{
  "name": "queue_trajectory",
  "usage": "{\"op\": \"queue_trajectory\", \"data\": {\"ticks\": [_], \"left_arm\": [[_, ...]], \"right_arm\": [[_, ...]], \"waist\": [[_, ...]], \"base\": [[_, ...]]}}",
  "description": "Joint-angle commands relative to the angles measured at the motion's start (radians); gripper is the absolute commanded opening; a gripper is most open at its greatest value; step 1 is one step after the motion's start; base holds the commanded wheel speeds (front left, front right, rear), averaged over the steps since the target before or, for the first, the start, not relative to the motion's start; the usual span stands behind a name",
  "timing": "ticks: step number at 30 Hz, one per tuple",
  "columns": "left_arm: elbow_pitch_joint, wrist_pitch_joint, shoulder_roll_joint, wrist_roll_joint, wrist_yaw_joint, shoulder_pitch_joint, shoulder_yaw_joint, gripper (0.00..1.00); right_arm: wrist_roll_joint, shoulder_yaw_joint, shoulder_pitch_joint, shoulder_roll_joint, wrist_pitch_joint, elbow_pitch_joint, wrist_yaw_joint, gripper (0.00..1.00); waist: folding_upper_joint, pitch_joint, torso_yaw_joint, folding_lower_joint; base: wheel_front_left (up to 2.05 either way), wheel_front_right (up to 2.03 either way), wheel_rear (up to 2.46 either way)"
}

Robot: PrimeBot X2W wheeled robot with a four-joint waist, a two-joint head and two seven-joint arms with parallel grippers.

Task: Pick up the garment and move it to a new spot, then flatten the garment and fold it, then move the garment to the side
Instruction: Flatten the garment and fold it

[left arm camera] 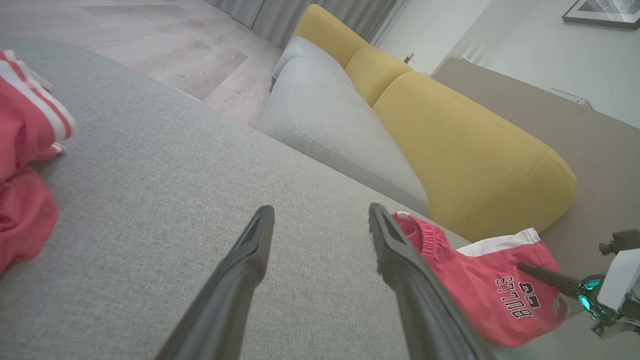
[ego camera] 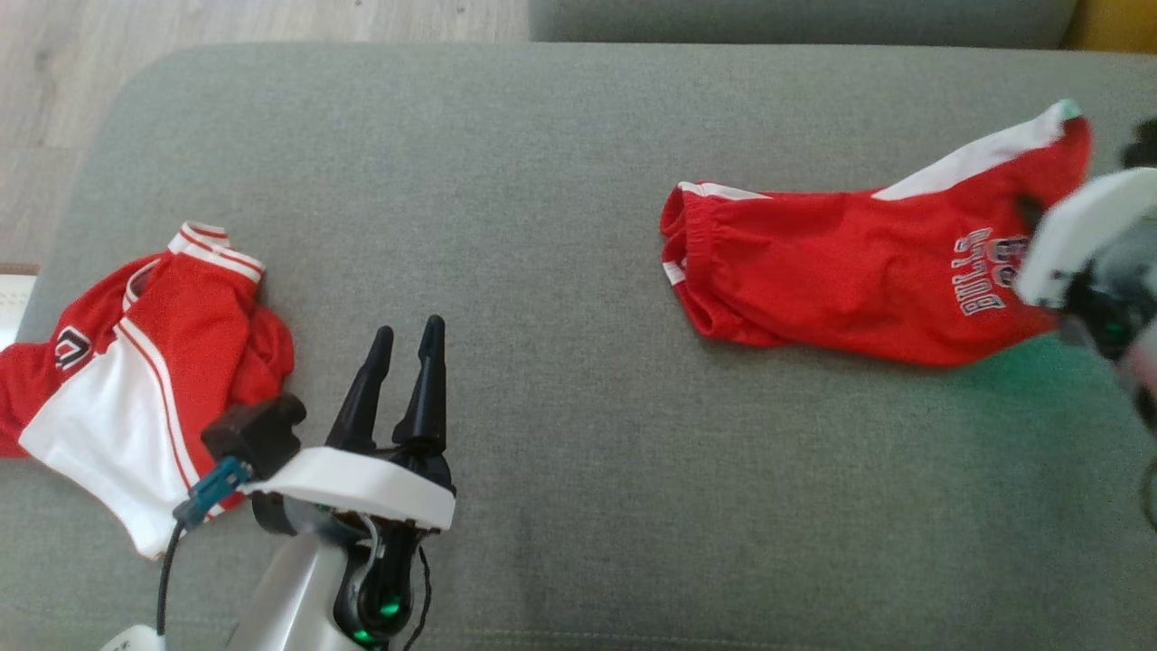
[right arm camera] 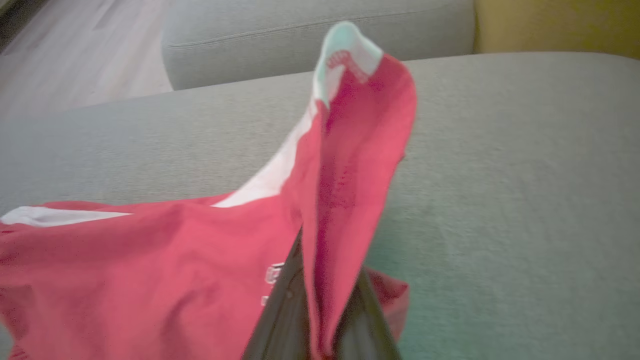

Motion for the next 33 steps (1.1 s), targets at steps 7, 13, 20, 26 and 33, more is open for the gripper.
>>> {"op": "queue_trajectory", "data": {"ticks": [7,13,20,26,33], "left_arm": [[-0.002,-0.012,0.006,-0.013,-0.005,0.002,0.012,1.00],[0.012,-0.012,0.005,-0.022,-0.004,0.004,-0.001,1.00],[0.016,-0.012,0.004,-0.031,-0.003,0.003,-0.008,1.00],[0.018,-0.012,0.004,-0.031,0.001,0.013,0.003,1.00],[0.009,-0.012,0.004,-0.028,0.005,0.025,0.020,1.00]], "right_arm": [[-0.047,0.018,-0.062,0.124,-0.013,-0.037,0.008,0.00],[-0.081,0.029,-0.045,0.222,0.044,-0.015,0.008,0.00],[-0.118,0.035,-0.009,0.301,0.074,0.049,0.008,0.49],[-0.114,0.031,0.007,0.331,0.049,0.031,0.008,1.00],[-0.078,-0.022,0.008,0.291,-0.107,-0.092,0.008,1.00]], "waist": [[-0.0001,-0.041,0.037,0.0000],[-0.0001,-0.051,0.093,0.0000],[-0.0001,-0.046,0.140,0.0000],[-0.0001,-0.062,0.116,0.0000],[-0.0001,-0.085,0.066,0.0000]], "base": [[0.00,0.00,0.00],[0.00,0.00,0.00],[0.00,0.00,0.00],[0.00,0.00,0.00],[0.00,0.00,0.00]]}}
